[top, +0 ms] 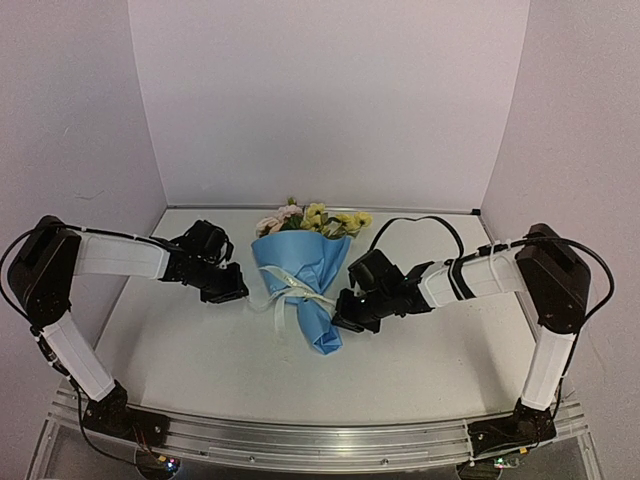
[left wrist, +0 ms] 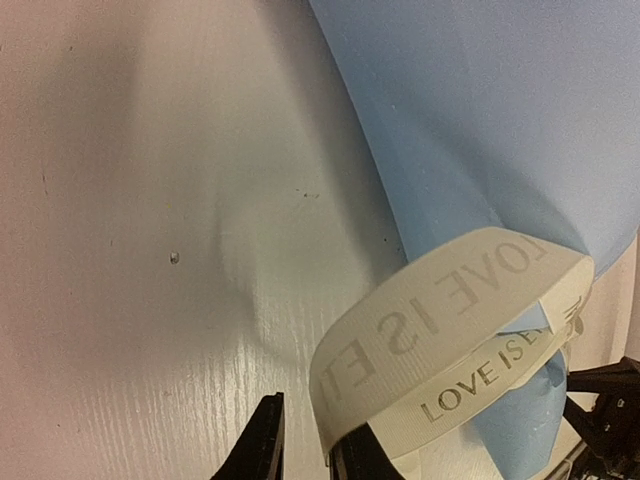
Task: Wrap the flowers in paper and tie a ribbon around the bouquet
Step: Tie the half-tied ribbon around the folded bouquet.
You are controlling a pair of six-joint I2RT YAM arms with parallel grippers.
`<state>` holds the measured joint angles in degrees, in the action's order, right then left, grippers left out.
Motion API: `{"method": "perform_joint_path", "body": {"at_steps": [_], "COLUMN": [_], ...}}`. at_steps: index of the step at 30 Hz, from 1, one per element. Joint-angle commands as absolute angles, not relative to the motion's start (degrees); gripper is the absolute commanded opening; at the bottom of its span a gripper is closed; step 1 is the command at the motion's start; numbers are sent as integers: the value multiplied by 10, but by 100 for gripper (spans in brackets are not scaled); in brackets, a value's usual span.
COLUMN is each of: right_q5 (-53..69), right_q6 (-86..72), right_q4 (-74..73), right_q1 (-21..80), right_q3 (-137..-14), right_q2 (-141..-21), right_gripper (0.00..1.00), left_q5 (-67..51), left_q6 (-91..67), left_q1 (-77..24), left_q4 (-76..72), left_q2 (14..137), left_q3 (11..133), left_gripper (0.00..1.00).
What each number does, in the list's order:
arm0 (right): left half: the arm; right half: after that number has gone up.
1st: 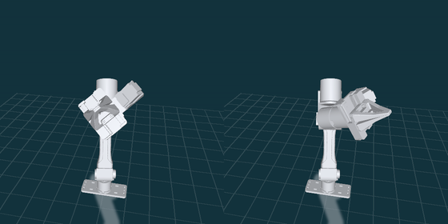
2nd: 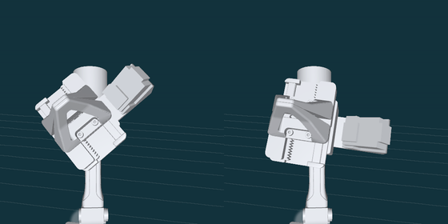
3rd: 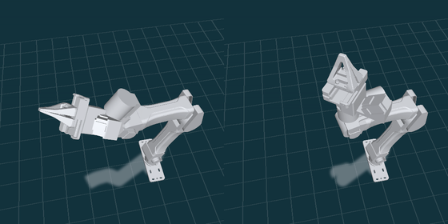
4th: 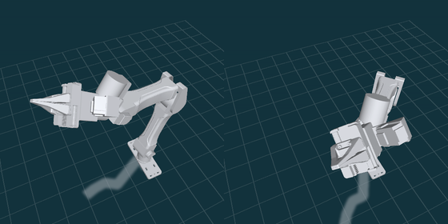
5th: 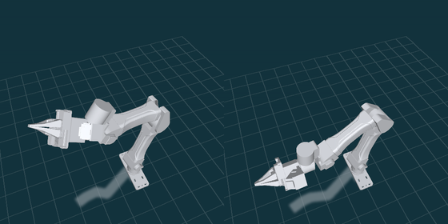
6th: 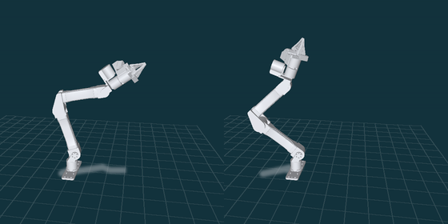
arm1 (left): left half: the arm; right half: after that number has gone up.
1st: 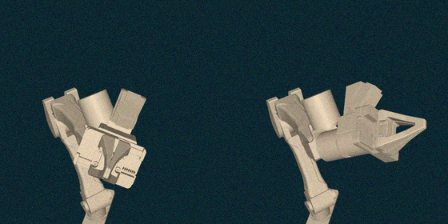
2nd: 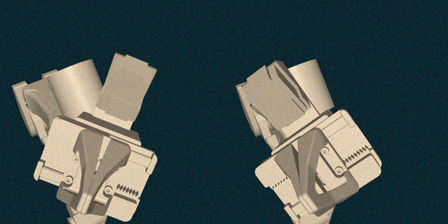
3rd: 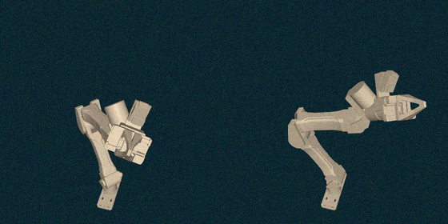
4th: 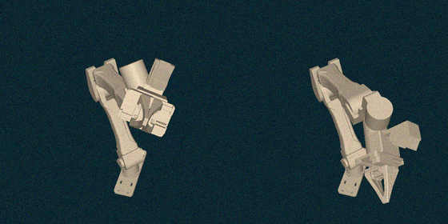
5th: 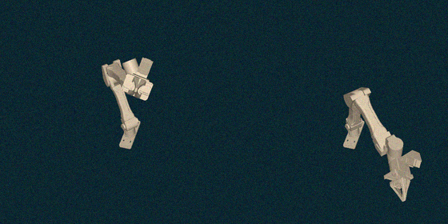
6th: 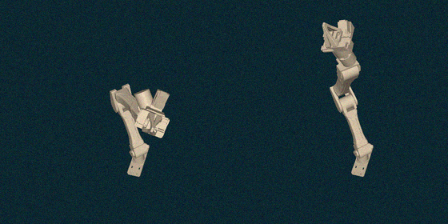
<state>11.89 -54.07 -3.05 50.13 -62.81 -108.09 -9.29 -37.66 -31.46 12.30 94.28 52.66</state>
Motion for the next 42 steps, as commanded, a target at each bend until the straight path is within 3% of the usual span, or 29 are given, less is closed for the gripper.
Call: {"method": "perform_joint_path", "body": {"at_steps": [1,12,19,42], "right_q5": [100,86,66,10], "right_q6": [-539,-534,-526,-510], "right_q4": [-34,-57,-83,-149], "right_q1": [502,505,512,530], "right_q3": [-620,-602,-589,-526], "right_q2": [-1048,-1025,-1008,-955], "right_gripper": [5,0,0,0], "left_q5": [-110,-107,-78,-25], "left_q6": [-412,-450,-460,-487], "left_q1": [-316,-326,-346,-391], "left_q4": [62,27,40,38], "left_q2": [918,913,935,1013], "left_q3": [507,485,503,548], "left_gripper": [27,44,48,48]}}
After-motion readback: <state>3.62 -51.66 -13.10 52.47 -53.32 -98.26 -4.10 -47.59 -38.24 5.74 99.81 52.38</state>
